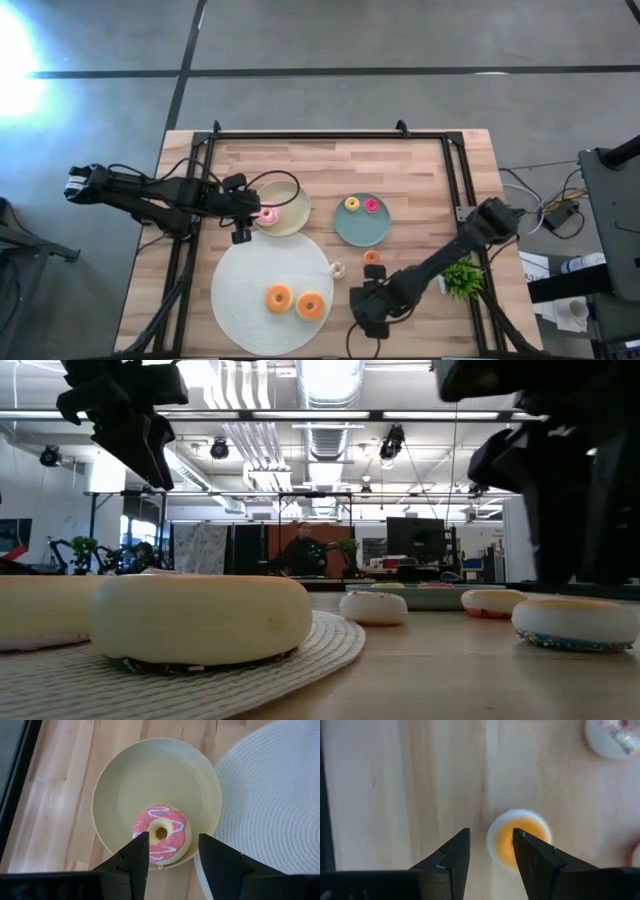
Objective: Pick & Place donuts
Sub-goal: Put the small blue donut on the blue plate
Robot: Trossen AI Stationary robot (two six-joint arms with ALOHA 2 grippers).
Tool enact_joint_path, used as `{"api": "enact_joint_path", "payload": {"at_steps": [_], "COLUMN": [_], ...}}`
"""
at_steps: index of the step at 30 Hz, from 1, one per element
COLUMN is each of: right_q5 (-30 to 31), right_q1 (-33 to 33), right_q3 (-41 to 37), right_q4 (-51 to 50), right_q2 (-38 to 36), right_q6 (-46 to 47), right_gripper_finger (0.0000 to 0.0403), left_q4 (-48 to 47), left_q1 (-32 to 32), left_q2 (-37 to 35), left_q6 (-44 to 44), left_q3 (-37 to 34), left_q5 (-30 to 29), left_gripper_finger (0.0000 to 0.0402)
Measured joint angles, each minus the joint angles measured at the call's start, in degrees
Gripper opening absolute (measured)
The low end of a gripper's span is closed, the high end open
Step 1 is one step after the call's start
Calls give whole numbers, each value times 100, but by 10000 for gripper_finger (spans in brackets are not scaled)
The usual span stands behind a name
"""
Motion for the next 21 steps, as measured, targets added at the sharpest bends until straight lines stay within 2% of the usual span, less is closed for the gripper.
{"api": "enact_joint_path", "payload": {"at_steps": [21], "right_q5": [80], "right_q1": [56], "right_q3": [-395], "right_q4": [-24], "right_q2": [106], "right_q6": [395], "right_gripper_finger": [138], "left_q4": [-12], "left_q1": [0], "left_q2": [0], "left_q6": [-76], "left_q3": [0], "left_q5": [2], "left_gripper_finger": [145]}}
